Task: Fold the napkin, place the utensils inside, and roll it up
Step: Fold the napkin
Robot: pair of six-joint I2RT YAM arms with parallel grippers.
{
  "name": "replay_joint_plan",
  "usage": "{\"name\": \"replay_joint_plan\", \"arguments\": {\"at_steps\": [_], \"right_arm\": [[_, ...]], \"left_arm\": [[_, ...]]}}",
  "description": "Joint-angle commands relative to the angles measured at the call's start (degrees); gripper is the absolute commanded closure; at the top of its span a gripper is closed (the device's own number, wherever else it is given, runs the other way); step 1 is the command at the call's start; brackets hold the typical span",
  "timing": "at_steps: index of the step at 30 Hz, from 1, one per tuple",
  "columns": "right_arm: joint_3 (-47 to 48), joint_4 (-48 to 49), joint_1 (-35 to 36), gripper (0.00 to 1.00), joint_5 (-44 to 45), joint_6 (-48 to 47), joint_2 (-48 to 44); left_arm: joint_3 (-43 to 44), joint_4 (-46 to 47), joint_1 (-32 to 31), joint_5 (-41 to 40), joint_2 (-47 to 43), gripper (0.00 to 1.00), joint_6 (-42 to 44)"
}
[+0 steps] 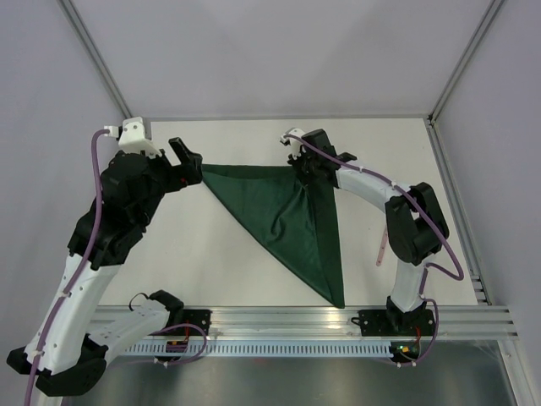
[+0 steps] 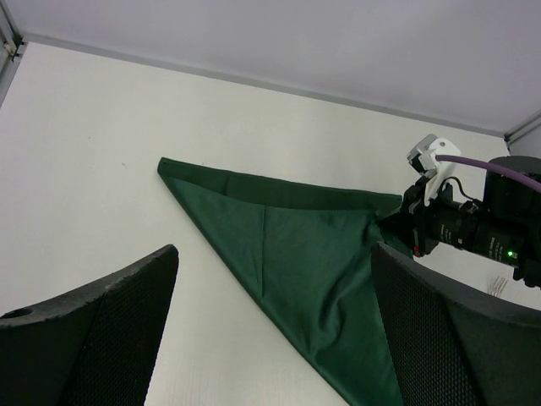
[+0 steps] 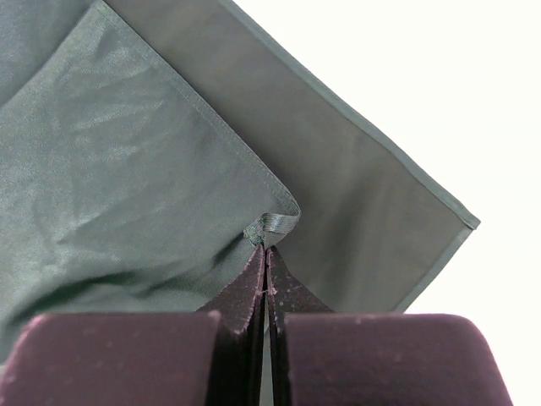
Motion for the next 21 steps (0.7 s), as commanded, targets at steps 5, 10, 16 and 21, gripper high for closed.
{"name": "replay_joint_plan", "arguments": {"at_steps": [5, 10, 16, 21], "right_arm": [[1.3, 1.9, -2.4, 1.00, 1.0, -0.7, -0.4], [1.8, 1.9, -3.6, 1.00, 1.0, -0.7, 0.4], [2.0, 2.3, -5.0, 0.99, 1.0, -0.8, 1.7], [2.1, 2.6, -5.9, 1.00, 0.9, -0.8, 2.1]], "left_arm": [[0.0, 2.7, 0.1, 1.3, 0.4, 0.02, 0.9], [0.0, 2.7, 0.1, 1.4, 0.4, 0.02, 1.0], [0.1, 2.7, 0.1, 1.5, 0.8, 0.02, 1.0], [0.2, 2.7, 0.1, 1.5, 1.2, 0.02, 0.9]]}}
